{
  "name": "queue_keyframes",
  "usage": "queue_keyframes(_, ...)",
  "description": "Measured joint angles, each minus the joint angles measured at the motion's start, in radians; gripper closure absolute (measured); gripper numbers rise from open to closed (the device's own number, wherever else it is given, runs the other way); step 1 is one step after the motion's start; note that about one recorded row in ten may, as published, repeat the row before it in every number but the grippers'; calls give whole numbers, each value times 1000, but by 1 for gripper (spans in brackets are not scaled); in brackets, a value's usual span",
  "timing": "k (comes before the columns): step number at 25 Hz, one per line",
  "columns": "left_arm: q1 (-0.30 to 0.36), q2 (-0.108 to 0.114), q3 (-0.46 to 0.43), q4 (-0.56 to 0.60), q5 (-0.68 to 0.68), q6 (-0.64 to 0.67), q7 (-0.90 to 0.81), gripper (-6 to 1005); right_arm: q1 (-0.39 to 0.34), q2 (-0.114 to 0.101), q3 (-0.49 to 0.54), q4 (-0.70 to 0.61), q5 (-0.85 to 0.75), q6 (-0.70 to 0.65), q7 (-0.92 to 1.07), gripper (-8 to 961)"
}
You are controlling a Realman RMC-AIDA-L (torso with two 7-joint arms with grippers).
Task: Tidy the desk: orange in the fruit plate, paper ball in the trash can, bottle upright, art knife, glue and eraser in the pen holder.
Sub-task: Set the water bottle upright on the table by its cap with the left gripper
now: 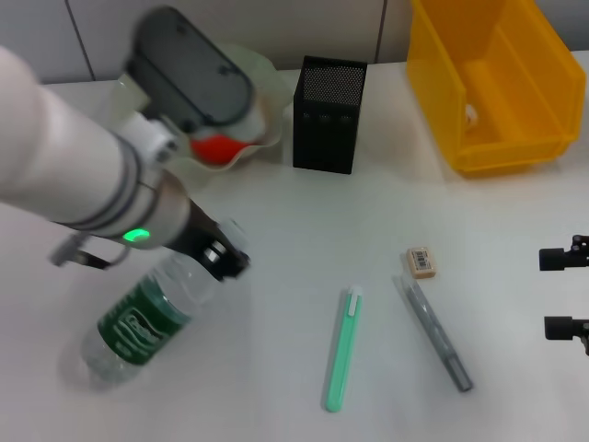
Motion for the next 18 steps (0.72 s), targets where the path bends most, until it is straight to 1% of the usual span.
queue_keyframes(1, 50, 1, -45, 74, 23, 21, 13, 556, 1, 0, 0, 0, 0, -1, 1, 138)
queue_keyframes(2, 62, 1, -58, 94, 26, 25, 18, 556, 4, 0, 1, 0, 1, -1, 5, 138)
queue_keyframes(3, 97, 2, -95, 143, 26, 31, 31, 556, 7, 0, 1, 0, 1, -1, 9, 138)
queue_keyframes(4, 111, 2, -112, 164, 26, 33, 37, 556, 8, 0, 1, 0, 1, -2, 12, 139)
queue_keyframes(5, 146, 2, -149, 205, 17, 33, 51, 556, 10, 0, 1, 0, 2, -2, 15, 139)
queue_keyframes(6, 165, 2, -170, 225, 12, 32, 60, 556, 11, 1, 2, 0, 2, -3, 16, 139)
queue_keyframes(11, 265, 1, -251, 282, -38, -6, 121, 555, 20, 7, 2, -1, 4, -5, 24, 139)
queue_keyframes(13, 309, 1, -287, 292, -89, -37, 164, 555, 20, 10, 2, -1, 4, -5, 25, 139)
queue_keyframes(16, 357, 1, -345, 297, -183, -69, 227, 554, 21, 14, 2, -7, 4, -5, 28, 139)
queue_keyframes(17, 357, 1, -345, 297, -183, -69, 227, 554, 21, 15, 2, -7, 4, -5, 31, 139)
queue_keyframes(18, 383, 1, -379, 304, -247, -84, 265, 554, 21, 15, 2, -7, 4, -6, 34, 139)
